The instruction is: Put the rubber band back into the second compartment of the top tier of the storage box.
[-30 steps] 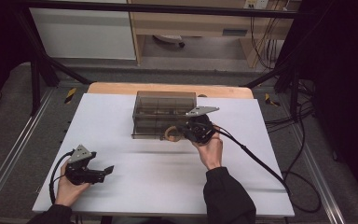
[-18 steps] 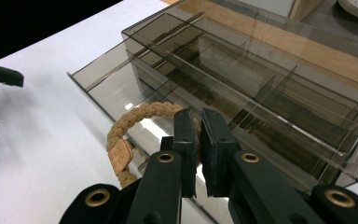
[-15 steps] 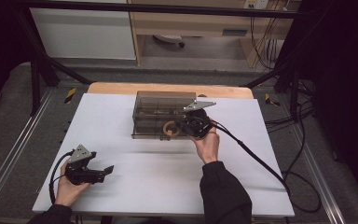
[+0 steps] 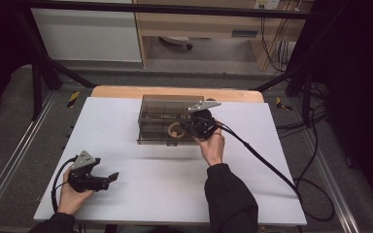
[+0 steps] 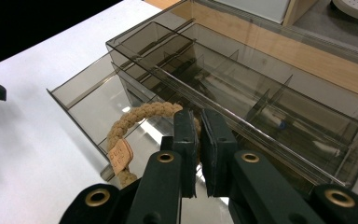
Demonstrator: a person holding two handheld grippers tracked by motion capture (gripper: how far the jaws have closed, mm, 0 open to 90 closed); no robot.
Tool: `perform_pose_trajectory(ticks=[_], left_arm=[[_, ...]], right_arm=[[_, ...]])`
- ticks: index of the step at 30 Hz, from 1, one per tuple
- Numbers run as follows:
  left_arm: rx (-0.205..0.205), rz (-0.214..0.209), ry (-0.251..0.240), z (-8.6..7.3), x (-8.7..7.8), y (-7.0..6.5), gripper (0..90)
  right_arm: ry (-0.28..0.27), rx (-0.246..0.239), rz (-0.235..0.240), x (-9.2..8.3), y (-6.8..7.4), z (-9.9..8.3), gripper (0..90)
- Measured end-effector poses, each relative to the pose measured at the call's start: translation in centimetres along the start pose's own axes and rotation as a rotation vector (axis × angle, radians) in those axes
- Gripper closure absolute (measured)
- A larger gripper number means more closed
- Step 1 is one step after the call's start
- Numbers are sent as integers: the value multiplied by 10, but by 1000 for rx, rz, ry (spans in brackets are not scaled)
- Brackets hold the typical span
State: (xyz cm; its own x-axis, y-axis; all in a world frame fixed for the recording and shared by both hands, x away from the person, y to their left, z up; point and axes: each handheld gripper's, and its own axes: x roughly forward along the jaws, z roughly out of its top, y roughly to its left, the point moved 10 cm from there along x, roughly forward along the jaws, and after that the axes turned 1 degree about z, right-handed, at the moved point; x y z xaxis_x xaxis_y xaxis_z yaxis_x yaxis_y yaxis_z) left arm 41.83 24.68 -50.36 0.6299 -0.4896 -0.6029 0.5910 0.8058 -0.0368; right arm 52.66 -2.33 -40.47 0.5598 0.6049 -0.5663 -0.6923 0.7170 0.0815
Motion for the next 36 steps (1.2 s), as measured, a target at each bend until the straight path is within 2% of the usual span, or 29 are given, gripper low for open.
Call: perform_pose_trajectory(ticks=[36], left_arm=[[1, -2, 1, 0, 0, 0, 53]], right_arm=[[26, 23, 5, 28, 1, -13, 852]])
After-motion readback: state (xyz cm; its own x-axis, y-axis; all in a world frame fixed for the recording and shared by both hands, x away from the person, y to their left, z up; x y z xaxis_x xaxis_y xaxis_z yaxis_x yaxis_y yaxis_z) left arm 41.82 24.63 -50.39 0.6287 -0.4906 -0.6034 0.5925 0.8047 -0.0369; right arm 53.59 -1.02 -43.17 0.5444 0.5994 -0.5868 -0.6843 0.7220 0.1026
